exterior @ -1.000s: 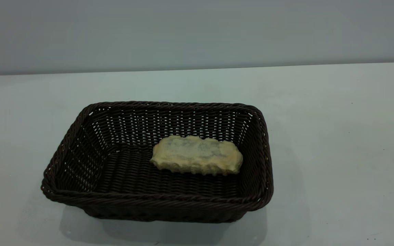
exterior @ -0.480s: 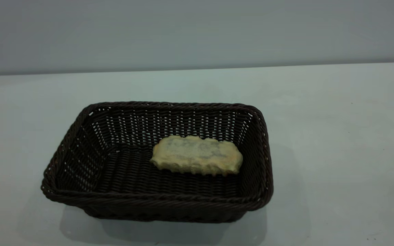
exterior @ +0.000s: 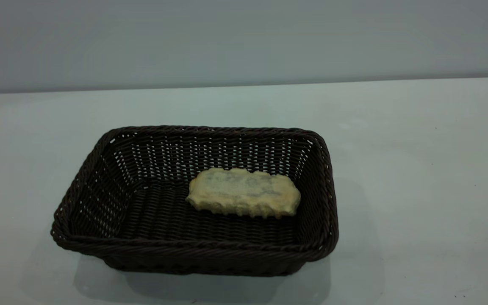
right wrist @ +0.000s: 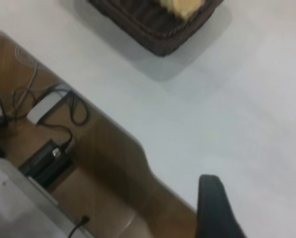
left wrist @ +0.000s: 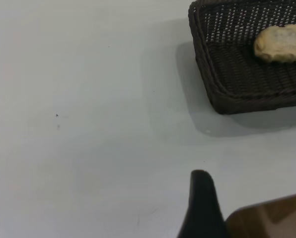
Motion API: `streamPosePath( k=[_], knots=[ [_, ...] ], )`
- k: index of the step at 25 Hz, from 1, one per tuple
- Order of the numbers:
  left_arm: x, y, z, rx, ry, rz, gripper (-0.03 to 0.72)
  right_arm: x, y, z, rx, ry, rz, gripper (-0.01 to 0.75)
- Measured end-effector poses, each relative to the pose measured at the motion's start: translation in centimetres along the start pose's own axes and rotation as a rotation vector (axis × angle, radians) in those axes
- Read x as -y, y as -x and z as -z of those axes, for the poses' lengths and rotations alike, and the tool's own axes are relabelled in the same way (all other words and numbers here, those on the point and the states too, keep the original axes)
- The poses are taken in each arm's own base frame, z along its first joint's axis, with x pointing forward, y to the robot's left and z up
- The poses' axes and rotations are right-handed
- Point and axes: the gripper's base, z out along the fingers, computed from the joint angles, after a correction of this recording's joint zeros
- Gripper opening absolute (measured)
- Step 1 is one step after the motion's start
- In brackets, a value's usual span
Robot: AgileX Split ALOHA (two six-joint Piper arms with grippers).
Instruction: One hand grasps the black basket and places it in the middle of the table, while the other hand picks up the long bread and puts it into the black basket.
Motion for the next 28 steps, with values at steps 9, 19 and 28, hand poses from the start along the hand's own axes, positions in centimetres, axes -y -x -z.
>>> streamPosePath(
  k=[9, 19, 28],
  knots=[
    [-0.12, -0.23, -0.31, -0.016, 0.016, -0.012, 0.586, 0.04, -0.19, -0.62, 0.029, -0.002, 0.029, 0.427],
    [-0.19, -0.26, -0.38, -0.017, 0.024, -0.028, 0.586, 0.05, -0.19, -0.68, 0.031, -0.003, 0.045, 0.427],
    [-0.19, -0.26, -0.38, -0.018, 0.024, -0.029, 0.586, 0.05, -0.16, -0.67, 0.033, -0.003, 0.045, 0.427]
  ],
)
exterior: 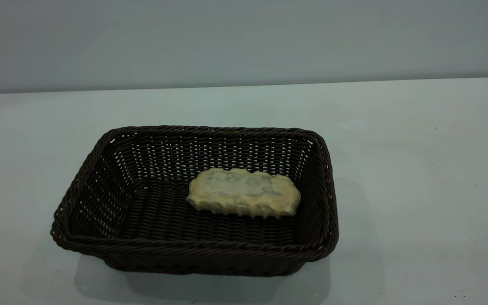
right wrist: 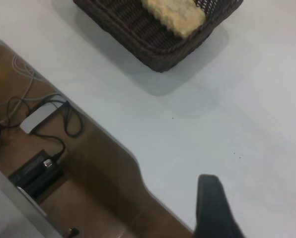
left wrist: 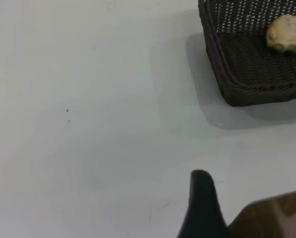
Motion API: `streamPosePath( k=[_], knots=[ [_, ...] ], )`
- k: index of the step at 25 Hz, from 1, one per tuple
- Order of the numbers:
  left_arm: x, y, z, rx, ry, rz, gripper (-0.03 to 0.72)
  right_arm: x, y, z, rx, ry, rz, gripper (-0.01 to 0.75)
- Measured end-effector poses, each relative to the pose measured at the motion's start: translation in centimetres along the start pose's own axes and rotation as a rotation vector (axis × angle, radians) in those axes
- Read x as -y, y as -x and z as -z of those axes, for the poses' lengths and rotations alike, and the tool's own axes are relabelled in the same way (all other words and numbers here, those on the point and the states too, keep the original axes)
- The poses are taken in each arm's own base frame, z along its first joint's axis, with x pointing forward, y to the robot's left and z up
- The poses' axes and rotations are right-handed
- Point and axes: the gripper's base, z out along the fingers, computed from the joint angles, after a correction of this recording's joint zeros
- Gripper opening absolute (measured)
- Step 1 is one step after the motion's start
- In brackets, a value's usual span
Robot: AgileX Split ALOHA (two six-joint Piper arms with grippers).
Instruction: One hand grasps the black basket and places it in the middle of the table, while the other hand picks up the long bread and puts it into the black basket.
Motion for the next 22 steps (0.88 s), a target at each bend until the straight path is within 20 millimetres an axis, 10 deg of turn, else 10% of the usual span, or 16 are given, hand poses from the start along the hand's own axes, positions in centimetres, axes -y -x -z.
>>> streamPosePath(
  k=[12, 22],
  knots=[
    [0.52, -0.18, 0.26, -0.007, 0.226, 0.177, 0.586, 0.55, 0.12, -0.19, -0.019, -0.474, -0.355, 0.427],
    [0.58, -0.19, 0.28, -0.008, 0.253, 0.197, 0.586, 0.64, 0.12, -0.19, -0.022, -0.549, -0.41, 0.427]
  ],
)
